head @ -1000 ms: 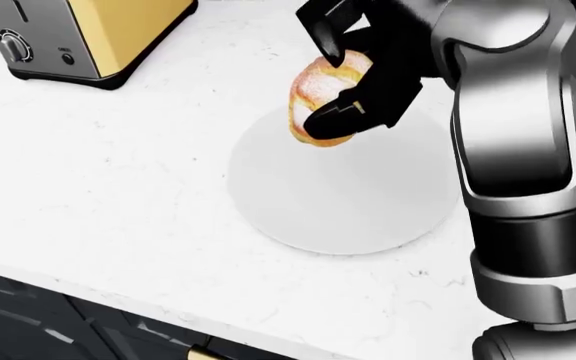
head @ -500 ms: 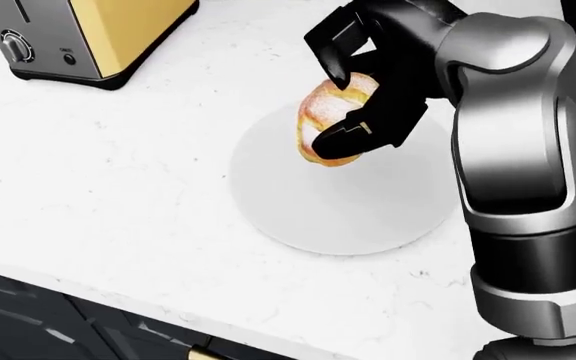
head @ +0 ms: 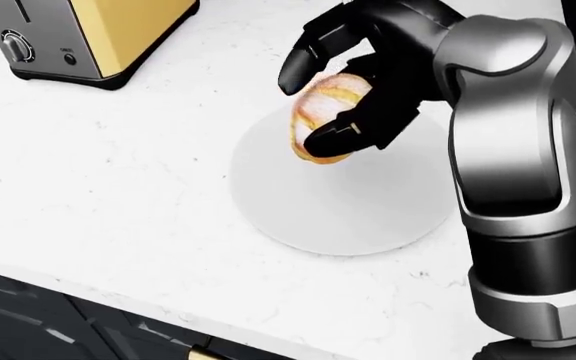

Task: Pick the bread from the rack and place it on the plate on the counter.

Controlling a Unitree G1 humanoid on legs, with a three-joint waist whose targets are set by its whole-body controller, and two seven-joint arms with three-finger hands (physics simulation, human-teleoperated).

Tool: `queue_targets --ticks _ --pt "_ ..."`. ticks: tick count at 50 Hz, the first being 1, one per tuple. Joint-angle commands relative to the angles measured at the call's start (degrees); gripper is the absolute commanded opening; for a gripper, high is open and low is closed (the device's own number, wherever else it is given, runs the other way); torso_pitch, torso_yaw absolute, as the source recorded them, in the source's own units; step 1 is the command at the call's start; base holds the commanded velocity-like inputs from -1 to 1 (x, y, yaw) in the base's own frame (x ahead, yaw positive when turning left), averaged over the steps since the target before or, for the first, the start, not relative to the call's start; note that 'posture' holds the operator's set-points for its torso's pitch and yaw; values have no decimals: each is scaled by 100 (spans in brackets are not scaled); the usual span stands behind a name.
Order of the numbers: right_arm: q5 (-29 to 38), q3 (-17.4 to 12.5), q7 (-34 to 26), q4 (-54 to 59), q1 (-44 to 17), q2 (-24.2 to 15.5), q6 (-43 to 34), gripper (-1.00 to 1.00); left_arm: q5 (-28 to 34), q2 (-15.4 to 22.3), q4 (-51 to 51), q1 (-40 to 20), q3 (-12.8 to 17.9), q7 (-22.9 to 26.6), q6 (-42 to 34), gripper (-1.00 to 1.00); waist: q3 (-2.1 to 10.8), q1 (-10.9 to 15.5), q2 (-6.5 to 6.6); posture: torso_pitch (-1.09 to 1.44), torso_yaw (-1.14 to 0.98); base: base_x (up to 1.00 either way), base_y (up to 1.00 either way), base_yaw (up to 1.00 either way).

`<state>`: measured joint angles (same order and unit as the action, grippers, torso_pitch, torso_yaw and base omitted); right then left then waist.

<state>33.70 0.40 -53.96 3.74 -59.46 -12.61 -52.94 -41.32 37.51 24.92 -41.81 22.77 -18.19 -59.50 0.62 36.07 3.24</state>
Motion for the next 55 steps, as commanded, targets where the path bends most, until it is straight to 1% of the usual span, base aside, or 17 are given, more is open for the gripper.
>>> queue_targets --ticks 1,4,8,9,11,13,15,18,19,20,28,32,33,38,46,53,55 --pt "28 -42 28 -175 -221 -29 106 -19 38 109 97 -155 99 11 170 100 154 4 4 0 59 0 0 0" --pt "43 -39 12 -171 -215 -21 115 -13 58 113 71 -175 86 28 180 100 154 3 5 0 59 0 0 0" --pt "65 -42 -6 -158 -230 -20 121 5 68 109 69 -191 88 31 171 100 155 3 6 0 59 0 0 0" --pt "68 -42 -13 -161 -231 -17 121 12 75 109 72 -185 84 35 175 100 155 3 5 0 59 0 0 0" --pt "83 -48 -7 -157 -234 -16 126 40 74 104 78 -176 102 37 174 100 154 3 6 0 59 0 0 0" --pt "88 -49 -11 -154 -233 -11 131 55 80 119 78 -153 122 51 181 100 154 3 7 0 59 0 0 0" --pt "93 -47 -11 -159 -221 -2 136 60 84 129 74 -140 133 57 188 100 154 1 9 0 59 0 0 0" --pt "94 -52 2 -147 -213 7 155 82 78 129 82 -123 146 57 190 100 155 -1 12 0 59 0 0 0" --pt "99 -43 -18 -163 -216 7 138 96 84 133 79 -115 147 57 195 100 155 -1 12 0 59 0 0 0" --pt "101 -40 -28 -163 -218 3 144 100 74 130 87 -112 158 53 191 100 156 -1 11 0 59 0 0 0" --pt "122 -50 -15 -157 -239 16 134 100 100 129 79 -72 147 54 207 100 154 0 13 0 59 0 0 0" --pt "131 -56 -13 -159 -373 8 68 100 117 118 78 -60 146 67 215 100 157 0 13 0 59 0 0 0" --pt "117 -107 81 -104 -486 21 75 100 128 111 76 -52 141 72 225 100 156 0 13 0 59 0 0 0" --pt "63 -153 213 -58 -932 -16 -128 100 158 108 48 -89 130 94 219 100 148 2 23 0 59 0 0 0" --pt "-34 -162 291 -56 -1520 -148 -362 100 163 132 49 -179 109 100 144 100 122 2 32 0 59 0 0 0" --pt "-249 -265 728 43 -1872 -179 -339 100 139 144 56 -188 128 87 131 100 101 3 40 0 59 0 0 0" --pt "-359 -342 1020 78 -1934 -142 -253 100 140 146 57 -178 134 87 138 100 93 5 46 0 59 0 0 0"
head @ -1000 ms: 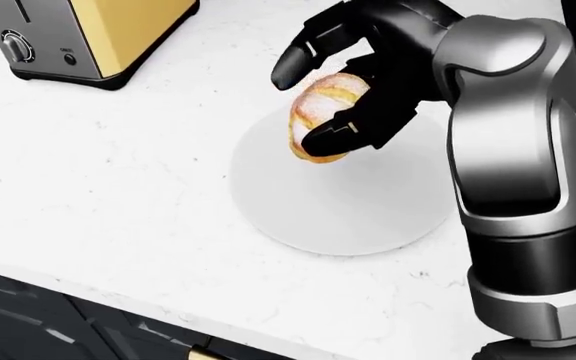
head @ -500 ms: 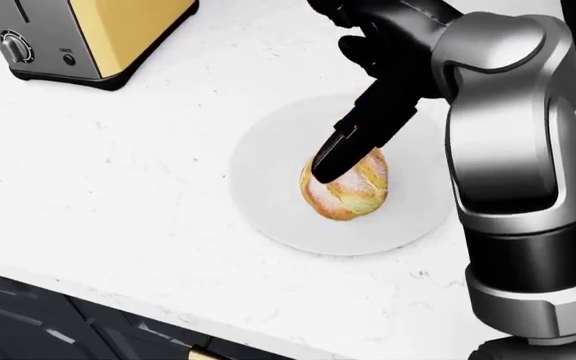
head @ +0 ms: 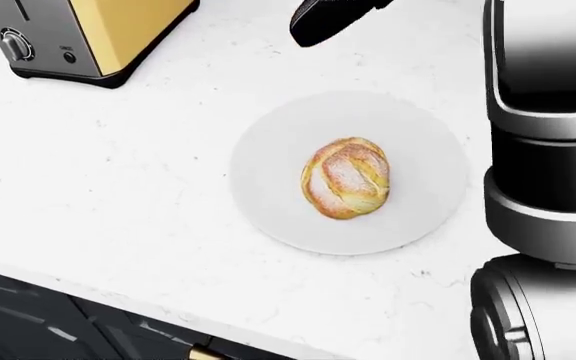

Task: Pick the bread from the rack and place it on the plate on the counter.

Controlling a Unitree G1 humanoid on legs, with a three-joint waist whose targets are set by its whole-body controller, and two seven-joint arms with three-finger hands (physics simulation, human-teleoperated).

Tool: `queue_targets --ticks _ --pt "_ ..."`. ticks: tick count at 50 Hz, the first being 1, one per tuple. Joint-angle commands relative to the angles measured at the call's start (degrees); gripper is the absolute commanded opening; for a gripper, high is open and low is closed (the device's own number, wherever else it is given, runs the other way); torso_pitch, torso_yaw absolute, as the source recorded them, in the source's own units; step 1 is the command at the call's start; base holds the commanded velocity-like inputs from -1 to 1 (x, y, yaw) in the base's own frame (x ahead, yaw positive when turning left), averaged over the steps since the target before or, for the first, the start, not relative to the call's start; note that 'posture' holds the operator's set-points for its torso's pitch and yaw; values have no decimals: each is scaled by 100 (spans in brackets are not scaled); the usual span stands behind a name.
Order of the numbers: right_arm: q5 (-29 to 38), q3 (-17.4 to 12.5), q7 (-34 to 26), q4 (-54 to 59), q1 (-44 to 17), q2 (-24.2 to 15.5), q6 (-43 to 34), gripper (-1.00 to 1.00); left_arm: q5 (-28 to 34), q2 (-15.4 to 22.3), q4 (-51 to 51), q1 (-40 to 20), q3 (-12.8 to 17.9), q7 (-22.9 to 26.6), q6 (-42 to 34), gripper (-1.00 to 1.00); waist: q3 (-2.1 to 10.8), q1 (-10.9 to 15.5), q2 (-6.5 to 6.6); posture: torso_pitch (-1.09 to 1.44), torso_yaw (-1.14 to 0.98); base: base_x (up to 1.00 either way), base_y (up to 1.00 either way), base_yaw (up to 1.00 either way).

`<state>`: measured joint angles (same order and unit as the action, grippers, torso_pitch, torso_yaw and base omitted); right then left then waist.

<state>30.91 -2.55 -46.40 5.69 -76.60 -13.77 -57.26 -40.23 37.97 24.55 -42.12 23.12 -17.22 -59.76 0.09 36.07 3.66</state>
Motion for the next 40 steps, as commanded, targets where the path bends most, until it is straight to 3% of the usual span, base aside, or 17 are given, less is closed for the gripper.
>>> queue_targets --ticks 1,17,31,40 --pt "-154 -97 440 -97 -279 -1 230 100 32 103 94 -137 104 -9 167 100 144 5 8 0 59 0 0 0" --pt "-1168 -270 2060 -116 -712 -274 349 100 37 125 87 -156 115 -30 156 100 108 27 -9 0 59 0 0 0" --pt "-1711 -324 2458 -1595 -1027 -723 -1238 100 8 213 36 -259 102 -37 134 100 45 76 -52 0 59 0 0 0" --pt "-1897 -365 2586 -1872 -897 -925 -1408 100 -3 230 60 -225 124 -46 133 100 22 79 -59 0 59 0 0 0"
